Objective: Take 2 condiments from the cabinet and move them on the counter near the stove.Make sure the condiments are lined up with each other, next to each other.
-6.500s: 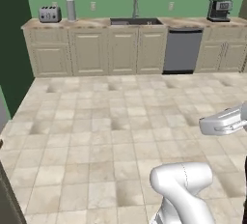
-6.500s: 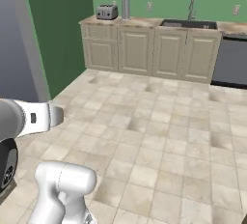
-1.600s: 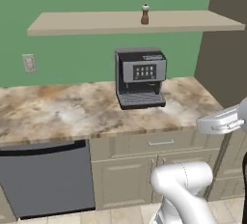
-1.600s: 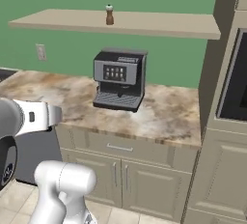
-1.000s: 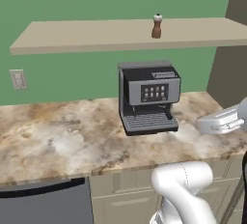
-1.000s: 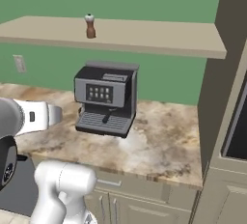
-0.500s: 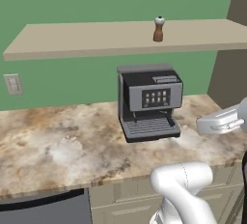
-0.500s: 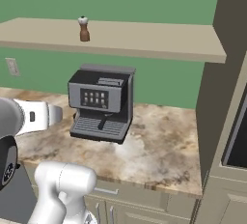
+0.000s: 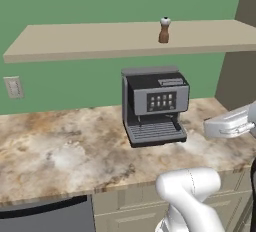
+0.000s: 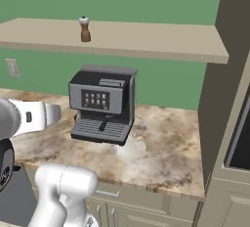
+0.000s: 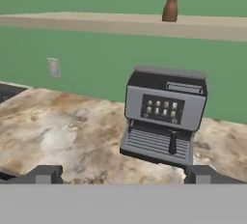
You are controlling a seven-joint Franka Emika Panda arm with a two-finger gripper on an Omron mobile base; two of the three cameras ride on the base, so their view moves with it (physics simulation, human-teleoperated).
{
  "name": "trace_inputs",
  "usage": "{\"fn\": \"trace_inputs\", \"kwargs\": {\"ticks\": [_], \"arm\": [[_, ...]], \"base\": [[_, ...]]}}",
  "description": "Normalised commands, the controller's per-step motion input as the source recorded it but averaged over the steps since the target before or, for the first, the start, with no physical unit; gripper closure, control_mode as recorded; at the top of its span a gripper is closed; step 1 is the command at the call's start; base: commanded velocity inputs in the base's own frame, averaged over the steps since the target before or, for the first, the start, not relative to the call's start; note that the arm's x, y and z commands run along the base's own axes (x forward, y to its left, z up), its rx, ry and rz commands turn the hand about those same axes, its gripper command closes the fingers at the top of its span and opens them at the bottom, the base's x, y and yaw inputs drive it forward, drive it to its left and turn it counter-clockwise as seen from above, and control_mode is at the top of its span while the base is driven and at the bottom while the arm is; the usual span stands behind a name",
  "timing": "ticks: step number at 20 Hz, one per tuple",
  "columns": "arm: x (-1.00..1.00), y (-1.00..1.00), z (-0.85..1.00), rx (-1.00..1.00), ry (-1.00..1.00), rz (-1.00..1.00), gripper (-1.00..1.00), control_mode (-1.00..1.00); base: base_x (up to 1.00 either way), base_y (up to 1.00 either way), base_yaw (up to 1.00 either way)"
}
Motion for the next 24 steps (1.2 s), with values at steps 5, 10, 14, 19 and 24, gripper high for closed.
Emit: {"fn": "trace_inputs", "kwargs": {"ticks": [5, 10, 14, 19, 24], "arm": [[-0.06, 0.00, 0.58, -0.01, -0.26, 0.00, -1.00, -1.00], [-0.04, 0.00, 0.61, -0.03, -0.12, 0.00, -1.00, -1.00], [-0.02, 0.00, 0.57, -0.05, -0.01, 0.00, -1.00, -1.00], [0.07, 0.00, 0.52, -0.01, 0.07, 0.00, -1.00, -1.00], [0.52, 0.00, 0.18, 0.00, 0.13, 0.00, -1.00, -1.00]], "base": [[0.00, 0.00, 0.00], [0.00, 0.00, 0.00], [0.00, 0.00, 0.00], [0.00, 0.00, 0.00], [0.00, 0.00, 0.00]]}}
